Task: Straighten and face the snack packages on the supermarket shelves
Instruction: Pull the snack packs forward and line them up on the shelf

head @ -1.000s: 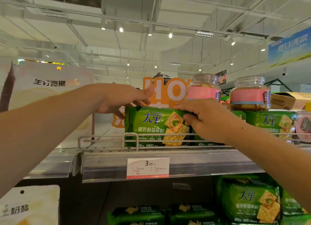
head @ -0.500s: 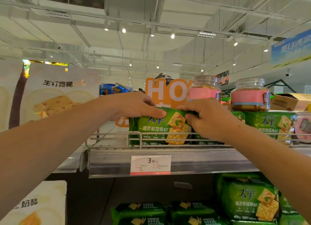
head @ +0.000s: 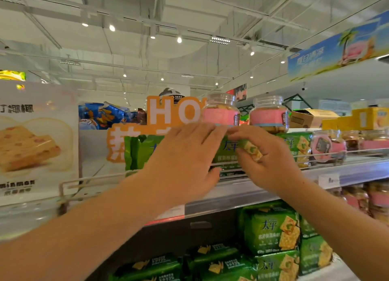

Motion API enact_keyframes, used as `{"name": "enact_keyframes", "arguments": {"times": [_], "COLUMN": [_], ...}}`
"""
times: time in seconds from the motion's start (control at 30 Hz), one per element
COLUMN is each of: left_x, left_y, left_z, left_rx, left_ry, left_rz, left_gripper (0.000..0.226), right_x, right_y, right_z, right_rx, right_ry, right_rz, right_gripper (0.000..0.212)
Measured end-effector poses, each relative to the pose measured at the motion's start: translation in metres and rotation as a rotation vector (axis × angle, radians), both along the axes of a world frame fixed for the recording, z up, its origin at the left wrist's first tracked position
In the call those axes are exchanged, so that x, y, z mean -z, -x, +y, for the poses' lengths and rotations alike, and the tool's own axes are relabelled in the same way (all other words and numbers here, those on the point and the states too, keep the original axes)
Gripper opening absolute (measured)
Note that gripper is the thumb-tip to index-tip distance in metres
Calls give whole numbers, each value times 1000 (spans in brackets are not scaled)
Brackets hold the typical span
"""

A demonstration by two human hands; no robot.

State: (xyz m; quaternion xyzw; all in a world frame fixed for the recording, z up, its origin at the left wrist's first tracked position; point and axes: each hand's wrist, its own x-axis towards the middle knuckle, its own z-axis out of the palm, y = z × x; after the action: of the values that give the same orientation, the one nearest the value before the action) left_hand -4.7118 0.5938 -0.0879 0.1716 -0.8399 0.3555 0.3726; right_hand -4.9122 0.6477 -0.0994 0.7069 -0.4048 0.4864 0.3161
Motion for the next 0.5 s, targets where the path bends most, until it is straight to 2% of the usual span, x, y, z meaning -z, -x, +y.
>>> {"name": "enact_keyframes", "arguments": {"times": [0.17,0.33,0.5], "left_x": [34,50,44], "left_y": [32,64,98], "left_z": [6,11,25], "left_rx": [-31,-218,-365], "left_ry": [92,57,-20], "left_rz": [-43,-12,122], "left_gripper": [55,57,48], "right_x": [31,40,32], "right_y": [46,86,118], "right_z": [24,32,30], "right_rx": [180,295,292], "right_ry": [-99,-231,-212], "right_rz": [-33,-12,218], "right_gripper": [29,31,35]}}
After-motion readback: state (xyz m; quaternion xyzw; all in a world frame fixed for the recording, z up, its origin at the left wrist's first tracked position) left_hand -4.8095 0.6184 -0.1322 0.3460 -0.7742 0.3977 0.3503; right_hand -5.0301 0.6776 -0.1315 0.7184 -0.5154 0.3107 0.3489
